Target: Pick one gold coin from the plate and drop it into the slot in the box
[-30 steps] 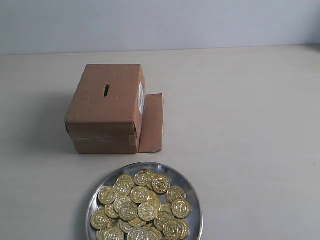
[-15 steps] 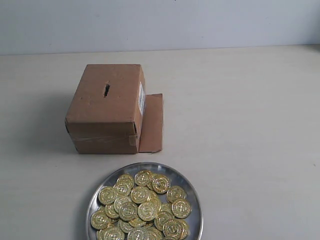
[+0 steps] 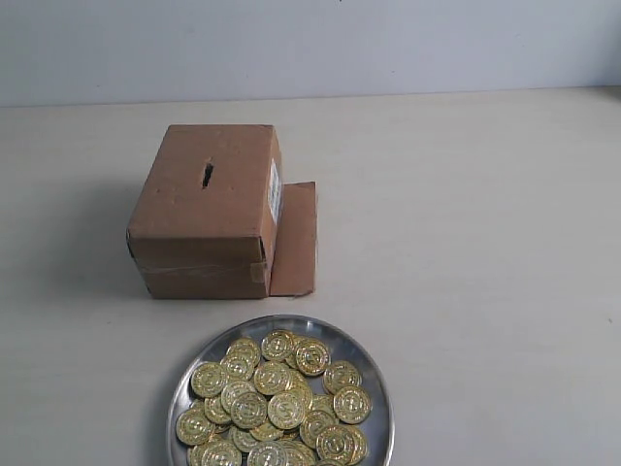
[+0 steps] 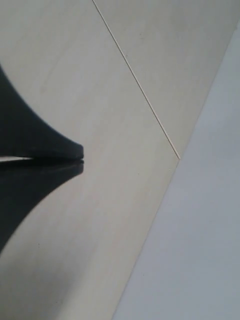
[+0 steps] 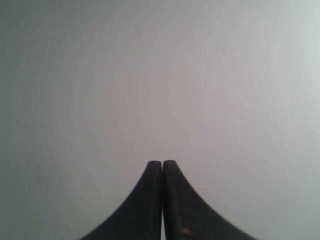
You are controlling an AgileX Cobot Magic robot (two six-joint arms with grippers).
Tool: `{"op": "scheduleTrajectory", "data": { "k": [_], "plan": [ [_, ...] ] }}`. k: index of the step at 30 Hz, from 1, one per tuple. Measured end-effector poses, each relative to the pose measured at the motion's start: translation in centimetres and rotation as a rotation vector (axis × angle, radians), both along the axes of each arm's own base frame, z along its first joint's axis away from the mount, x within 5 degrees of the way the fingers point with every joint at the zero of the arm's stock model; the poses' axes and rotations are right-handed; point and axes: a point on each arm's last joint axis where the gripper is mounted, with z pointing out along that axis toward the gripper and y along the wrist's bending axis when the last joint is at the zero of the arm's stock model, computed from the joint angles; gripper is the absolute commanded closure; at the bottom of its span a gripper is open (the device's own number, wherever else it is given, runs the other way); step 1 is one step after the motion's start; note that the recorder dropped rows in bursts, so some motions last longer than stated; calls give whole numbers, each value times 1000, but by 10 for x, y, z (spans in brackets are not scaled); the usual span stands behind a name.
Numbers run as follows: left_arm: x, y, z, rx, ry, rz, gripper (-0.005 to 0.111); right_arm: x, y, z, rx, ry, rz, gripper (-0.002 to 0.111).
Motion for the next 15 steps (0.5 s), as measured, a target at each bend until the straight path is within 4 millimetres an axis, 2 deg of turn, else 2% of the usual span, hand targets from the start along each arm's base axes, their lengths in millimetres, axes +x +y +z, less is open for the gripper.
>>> {"op": "scheduleTrajectory", "data": {
  "k": [2, 4, 6, 7, 9, 10, 12, 15],
  "plan": [
    [2, -1, -3, 3, -2, -15, 107, 2, 2, -3, -12, 40, 14, 108],
    [10, -9, -12, 23, -54, -115, 107, 8, 2, -10, -17, 85, 22, 108],
    [19, -28, -7, 54, -248, -337, 107, 23, 2, -26, -12, 144, 21, 108],
    [20, -40, 0, 72, -371, -461, 107, 32, 1, -37, -6, 175, 17, 108],
    [18, -48, 8, 88, -472, -554, 107, 49, -1, -61, 3, 249, 10, 108],
    [17, -49, 9, 89, -479, -560, 107, 54, -1, -70, 10, 277, 11, 108],
    [18, -49, 7, 91, -475, -563, 107, 72, -2, -104, 34, 384, 21, 108],
    [18, -49, 7, 90, -468, -556, 107, 86, -5, -140, -89, 497, -59, 108]
  ]
}}
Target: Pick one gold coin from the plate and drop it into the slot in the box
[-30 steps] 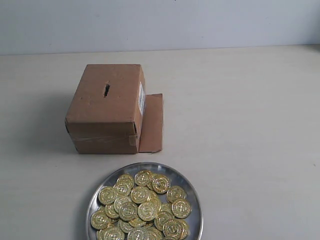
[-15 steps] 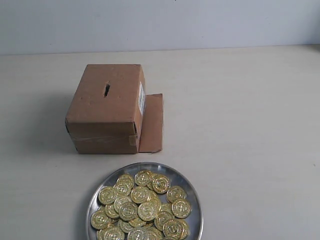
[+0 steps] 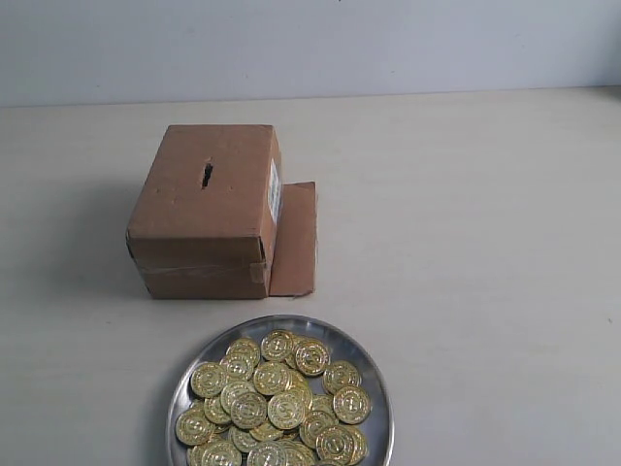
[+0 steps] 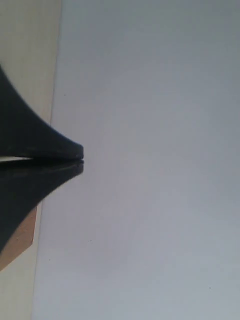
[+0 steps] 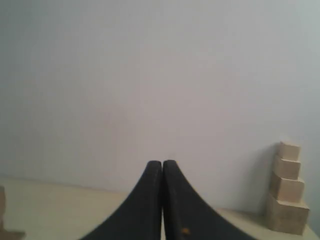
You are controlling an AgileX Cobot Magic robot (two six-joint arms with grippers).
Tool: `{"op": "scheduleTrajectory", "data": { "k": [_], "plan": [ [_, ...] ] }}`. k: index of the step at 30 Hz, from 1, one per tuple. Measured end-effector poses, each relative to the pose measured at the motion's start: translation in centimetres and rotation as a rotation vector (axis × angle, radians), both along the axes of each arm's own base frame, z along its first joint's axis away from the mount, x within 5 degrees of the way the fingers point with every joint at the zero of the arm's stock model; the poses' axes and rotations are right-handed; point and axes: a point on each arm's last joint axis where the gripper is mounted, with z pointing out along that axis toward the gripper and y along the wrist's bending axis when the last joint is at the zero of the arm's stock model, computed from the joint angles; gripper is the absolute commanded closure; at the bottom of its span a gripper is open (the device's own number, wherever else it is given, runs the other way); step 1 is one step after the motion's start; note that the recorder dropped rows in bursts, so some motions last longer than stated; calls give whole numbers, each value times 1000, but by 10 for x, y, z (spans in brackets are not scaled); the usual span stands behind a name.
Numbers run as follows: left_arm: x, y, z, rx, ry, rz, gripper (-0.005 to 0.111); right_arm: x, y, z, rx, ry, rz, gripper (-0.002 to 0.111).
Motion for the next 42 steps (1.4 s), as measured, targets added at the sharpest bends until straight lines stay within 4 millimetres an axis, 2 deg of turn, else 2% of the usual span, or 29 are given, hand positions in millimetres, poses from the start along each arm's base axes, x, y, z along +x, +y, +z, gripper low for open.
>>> {"op": "scheduleTrajectory", "data": {
  "k": [4, 11, 23, 27, 32, 34, 42],
  "plan": [
    [0, 1, -1, 0, 9, 8, 107, 8, -2, -32, -157, 94, -39, 108],
    [0, 1, -1, 0, 12, 11, 107, 13, -3, -64, -185, 212, -31, 108],
    [0, 1, -1, -20, 12, 9, 107, 12, -1, -72, -147, 303, 0, 108],
    [0, 3, 1, -176, 13, -5, 107, 12, 0, -73, -141, 307, 2, 108],
    [0, 8, 2, -551, 18, -38, 107, 12, 0, -74, -140, 314, 4, 108],
    [0, 9, 1, -621, 27, -41, 107, 12, 0, -74, -138, 316, 5, 108],
    [2, 11, -10, -651, 143, 8, 107, 12, -1, -75, -182, 331, -3, 108]
  ]
}}
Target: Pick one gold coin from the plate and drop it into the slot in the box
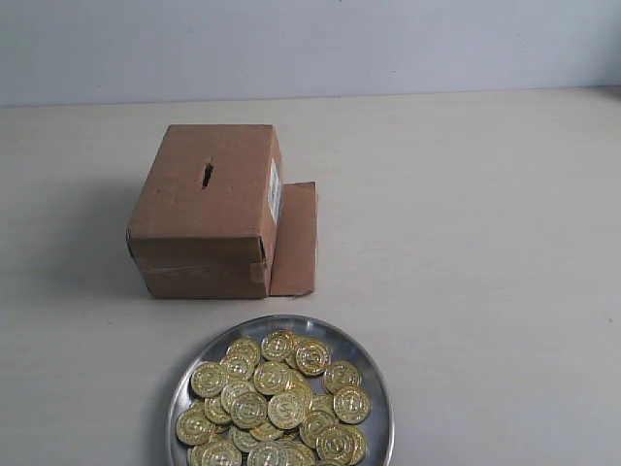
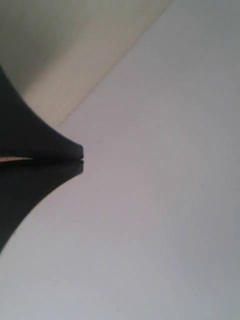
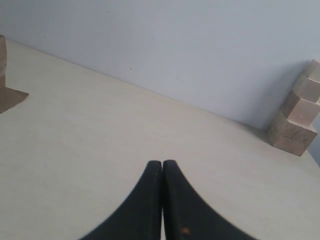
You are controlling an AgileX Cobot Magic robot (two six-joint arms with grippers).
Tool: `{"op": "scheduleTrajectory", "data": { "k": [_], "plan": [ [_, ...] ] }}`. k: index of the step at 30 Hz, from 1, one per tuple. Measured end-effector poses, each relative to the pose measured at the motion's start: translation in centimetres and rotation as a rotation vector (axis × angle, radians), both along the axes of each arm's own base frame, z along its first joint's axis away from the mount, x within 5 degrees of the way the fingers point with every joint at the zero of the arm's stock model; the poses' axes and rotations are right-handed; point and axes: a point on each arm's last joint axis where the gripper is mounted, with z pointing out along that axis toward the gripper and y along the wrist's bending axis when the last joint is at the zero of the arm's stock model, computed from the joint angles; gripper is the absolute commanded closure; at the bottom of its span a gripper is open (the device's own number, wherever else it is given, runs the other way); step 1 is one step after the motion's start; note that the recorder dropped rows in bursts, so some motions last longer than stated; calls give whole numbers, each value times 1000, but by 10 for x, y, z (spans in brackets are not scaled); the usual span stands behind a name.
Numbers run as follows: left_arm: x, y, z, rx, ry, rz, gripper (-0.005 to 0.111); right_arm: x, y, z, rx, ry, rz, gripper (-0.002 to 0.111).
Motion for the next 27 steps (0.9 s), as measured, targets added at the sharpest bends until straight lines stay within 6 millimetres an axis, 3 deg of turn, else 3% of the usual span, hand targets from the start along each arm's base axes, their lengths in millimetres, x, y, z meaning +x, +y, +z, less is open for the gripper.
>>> {"op": "scheduleTrajectory", "data": {
  "k": [10, 14, 27],
  "plan": [
    [0, -2, -21, -219, 238, -22, 107, 0, 0, 0, 4, 3, 1, 108],
    [-2, -4, -30, -233, 332, -26, 107, 0, 0, 0, 4, 3, 1, 108],
    [-2, -4, -33, -236, 368, -28, 107, 0, 0, 0, 8, 3, 1, 108]
  ]
}}
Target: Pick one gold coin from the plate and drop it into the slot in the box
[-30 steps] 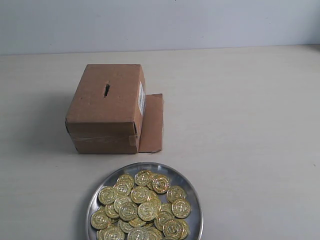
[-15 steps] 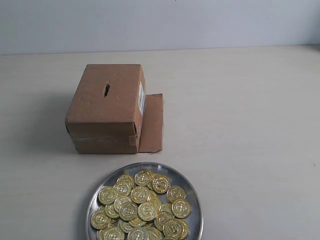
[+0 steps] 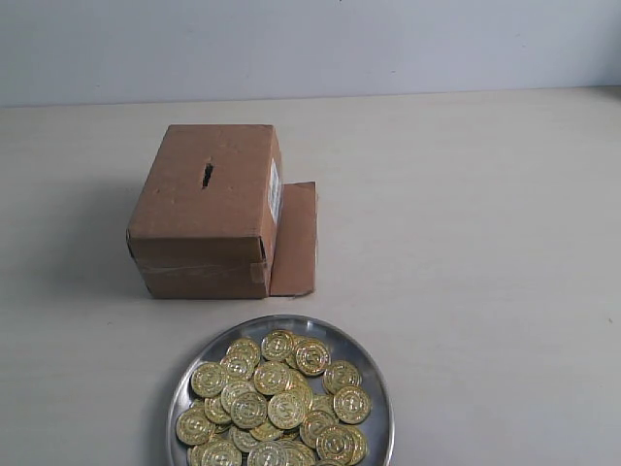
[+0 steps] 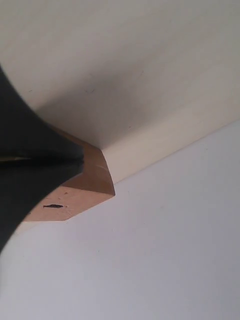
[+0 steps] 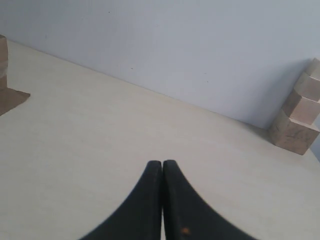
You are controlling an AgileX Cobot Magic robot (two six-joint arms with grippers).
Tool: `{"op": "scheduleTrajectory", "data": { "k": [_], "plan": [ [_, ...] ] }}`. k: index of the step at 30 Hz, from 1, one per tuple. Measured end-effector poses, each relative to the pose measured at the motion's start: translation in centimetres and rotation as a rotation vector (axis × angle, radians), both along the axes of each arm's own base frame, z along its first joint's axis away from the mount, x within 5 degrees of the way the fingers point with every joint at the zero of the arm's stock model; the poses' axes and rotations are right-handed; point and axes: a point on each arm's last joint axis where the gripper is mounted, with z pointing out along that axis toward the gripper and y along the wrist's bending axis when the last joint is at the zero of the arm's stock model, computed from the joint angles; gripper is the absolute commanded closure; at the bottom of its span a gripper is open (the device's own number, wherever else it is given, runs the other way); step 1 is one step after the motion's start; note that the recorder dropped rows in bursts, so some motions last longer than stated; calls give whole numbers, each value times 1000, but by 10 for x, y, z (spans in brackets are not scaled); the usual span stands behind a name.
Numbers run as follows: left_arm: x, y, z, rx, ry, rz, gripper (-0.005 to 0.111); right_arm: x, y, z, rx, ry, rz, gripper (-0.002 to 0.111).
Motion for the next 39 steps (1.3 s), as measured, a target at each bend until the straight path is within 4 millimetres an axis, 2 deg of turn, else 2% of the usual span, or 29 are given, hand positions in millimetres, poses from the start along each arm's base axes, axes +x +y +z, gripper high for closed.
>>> {"op": "scheduleTrajectory", "data": {
  "k": [5, 20, 28, 34, 39],
  "plan": [
    [0, 0, 0, 40, -2, -11, 107, 0, 1, 0, 83, 1, -7, 108],
    [0, 0, 0, 772, -42, -200, 107, 0, 1, 0, 114, 3, -10, 108],
    [0, 0, 0, 863, -40, -228, 107, 0, 1, -1, 152, 9, -15, 108],
    [0, 0, -1, 1010, -42, -271, 107, 0, 1, -2, 197, 17, -23, 108],
    [0, 0, -1, 1039, -44, -279, 107, 0, 1, -2, 203, 21, -24, 108]
  ]
}}
